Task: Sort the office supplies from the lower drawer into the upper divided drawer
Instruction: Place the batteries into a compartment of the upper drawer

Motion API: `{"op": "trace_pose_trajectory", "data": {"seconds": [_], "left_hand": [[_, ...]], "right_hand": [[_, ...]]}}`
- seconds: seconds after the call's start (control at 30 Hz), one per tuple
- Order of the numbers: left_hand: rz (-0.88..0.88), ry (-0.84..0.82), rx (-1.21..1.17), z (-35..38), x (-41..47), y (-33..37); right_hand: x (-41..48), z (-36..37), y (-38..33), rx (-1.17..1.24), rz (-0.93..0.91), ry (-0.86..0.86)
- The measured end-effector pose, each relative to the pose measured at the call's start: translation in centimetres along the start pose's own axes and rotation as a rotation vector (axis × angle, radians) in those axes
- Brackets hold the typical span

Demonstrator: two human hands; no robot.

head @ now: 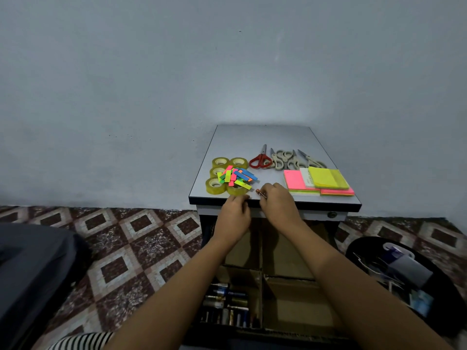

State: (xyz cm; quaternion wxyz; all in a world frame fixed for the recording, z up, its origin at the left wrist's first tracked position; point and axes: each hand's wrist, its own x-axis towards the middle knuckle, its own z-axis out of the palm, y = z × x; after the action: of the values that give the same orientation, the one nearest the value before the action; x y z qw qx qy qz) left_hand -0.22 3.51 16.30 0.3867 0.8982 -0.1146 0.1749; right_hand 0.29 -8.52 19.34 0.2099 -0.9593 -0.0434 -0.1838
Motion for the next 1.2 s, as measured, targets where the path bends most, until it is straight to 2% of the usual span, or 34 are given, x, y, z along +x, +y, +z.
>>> {"op": "trace_pose_trajectory", "data": {"seconds": [0.13, 0.27, 0.33, 0.5, 0.63, 0.8, 1.0, 1.2], "left_hand": [[-0.075, -0.072, -0.197, -0.3, -0.8, 0.1], [-0.283, -0.215, -0.667, -1.5, -2.3, 0.4], [-0.323, -0.277, -0.739, -1.9, -3.2, 0.3], [-0.347, -0.435, -0.576, -2.7, -5.8, -1.9], [-0.343, -0.626, -0.288, -2.4, -7.8, -3.9], [-0.187, -0.538, 0.029, -0.8, -9.1, -4.6], [-0.041, -0.573, 0.152, 0.6, -10.9, -5.6], [-0.046, -0.596, 0.229, 1.5, -10.8, -6.5]], "right_hand": [[-2.4, -1.2, 0.1, 0.215, 0.045, 0.008], [-5.5, -1.6, 0.3, 0.432, 0.068, -0.007], [-7.0, -1.2, 0.3, 0.499, 0.076, -0.021], [-10.6, 1.0, 0.5, 0.51, 0.076, -0.133], [-13.6, 3.6, 1.1, 0.387, 0.088, -0.166], [-15.8, 5.1, 1.4, 0.384, 0.181, -0.088], [-16.1, 5.4, 1.4, 0.361, 0.161, -0.068], [-16.2, 5.4, 1.6, 0.38, 0.174, -0.066]]}}
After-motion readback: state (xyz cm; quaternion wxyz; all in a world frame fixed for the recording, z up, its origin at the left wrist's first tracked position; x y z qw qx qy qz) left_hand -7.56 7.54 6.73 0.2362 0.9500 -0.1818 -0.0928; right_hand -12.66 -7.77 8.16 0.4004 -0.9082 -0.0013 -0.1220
